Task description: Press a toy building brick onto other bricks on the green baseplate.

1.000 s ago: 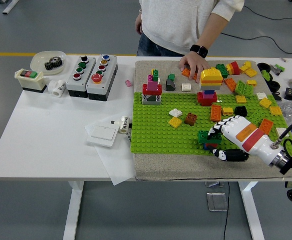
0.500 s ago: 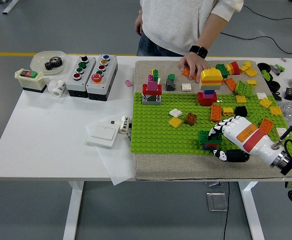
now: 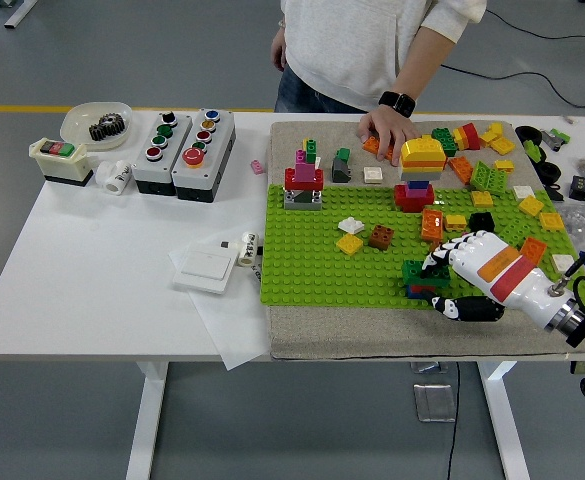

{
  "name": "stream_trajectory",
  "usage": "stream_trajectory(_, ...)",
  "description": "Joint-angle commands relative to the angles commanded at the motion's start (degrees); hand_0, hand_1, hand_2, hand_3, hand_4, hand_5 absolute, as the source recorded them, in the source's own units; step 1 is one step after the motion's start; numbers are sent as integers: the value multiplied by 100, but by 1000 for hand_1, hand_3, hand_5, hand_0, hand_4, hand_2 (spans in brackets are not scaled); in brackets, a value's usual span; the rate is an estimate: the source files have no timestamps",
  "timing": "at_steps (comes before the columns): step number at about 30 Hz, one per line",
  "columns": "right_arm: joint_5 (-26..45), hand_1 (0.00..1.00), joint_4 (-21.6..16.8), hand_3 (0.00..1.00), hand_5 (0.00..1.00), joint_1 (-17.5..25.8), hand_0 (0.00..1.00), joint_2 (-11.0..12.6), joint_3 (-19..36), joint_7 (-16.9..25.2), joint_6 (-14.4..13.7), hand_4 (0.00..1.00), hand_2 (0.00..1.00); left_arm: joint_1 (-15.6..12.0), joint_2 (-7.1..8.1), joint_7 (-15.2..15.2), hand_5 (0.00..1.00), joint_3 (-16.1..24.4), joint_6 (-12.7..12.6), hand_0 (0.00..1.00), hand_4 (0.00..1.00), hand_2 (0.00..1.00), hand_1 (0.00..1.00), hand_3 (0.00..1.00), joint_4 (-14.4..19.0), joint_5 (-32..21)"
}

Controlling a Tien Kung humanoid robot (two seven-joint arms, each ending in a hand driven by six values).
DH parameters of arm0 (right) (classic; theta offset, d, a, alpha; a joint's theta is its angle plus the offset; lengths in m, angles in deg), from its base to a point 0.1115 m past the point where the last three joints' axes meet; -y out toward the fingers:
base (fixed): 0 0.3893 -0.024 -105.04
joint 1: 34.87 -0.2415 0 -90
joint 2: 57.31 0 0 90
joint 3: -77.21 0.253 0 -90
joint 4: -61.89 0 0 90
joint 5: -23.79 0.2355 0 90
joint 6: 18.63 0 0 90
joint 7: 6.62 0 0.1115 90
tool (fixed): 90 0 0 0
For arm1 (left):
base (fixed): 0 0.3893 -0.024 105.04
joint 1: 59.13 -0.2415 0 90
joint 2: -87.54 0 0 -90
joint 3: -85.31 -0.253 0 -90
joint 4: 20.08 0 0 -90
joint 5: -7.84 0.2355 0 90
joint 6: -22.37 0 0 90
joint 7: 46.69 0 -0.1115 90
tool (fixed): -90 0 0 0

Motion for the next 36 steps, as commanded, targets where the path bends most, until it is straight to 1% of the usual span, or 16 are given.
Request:
stream_trajectory(19,8,440,-7,509,482,-7,398,-3,-50,9,-13,632,503,19,-4,19,834,-36,10,499,834,765,607,788,1,-36)
stream_trajectory(36,1,440,-18,509,481,-40,399,-16,-111,7,-14,631,503,28,0,-21,834,14,20,499,833,765,606,788,-11,62)
